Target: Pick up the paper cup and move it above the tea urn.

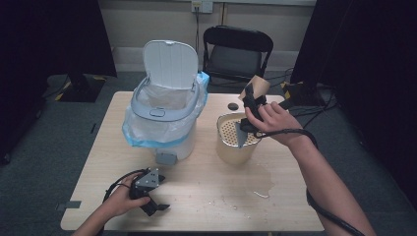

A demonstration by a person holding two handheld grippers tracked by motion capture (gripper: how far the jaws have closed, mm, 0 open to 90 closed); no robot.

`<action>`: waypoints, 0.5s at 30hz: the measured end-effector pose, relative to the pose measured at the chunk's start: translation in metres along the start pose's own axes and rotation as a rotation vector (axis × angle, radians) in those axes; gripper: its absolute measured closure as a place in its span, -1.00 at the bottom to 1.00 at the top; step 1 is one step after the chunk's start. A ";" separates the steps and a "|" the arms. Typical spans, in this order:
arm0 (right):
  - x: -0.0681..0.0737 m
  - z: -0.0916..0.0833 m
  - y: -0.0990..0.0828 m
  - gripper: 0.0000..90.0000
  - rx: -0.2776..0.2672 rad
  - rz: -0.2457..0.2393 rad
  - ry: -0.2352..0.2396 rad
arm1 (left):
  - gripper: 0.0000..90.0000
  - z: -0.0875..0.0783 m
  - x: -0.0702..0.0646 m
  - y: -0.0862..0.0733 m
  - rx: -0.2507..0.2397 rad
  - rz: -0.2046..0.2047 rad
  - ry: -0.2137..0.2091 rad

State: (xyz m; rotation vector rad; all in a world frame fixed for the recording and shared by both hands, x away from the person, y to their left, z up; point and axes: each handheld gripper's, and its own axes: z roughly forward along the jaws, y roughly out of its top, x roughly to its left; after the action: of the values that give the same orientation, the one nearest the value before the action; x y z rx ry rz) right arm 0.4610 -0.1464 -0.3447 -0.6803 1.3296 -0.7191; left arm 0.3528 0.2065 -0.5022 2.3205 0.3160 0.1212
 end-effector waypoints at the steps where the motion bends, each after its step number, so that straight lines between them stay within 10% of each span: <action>1: -0.001 0.000 0.000 -0.13 0.002 -0.014 -0.003 | -1.00 0.000 0.000 0.000 -0.001 0.000 -0.003; 15: -0.001 0.002 0.001 -0.13 0.002 -0.127 -0.028 | -1.00 0.000 0.000 0.000 -0.001 0.001 -0.002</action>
State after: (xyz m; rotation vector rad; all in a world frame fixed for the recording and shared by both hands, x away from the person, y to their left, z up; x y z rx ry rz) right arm 0.4631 -0.1452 -0.3447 -0.7754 1.2682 -0.8099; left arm 0.3529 0.2066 -0.5023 2.3198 0.3142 0.1191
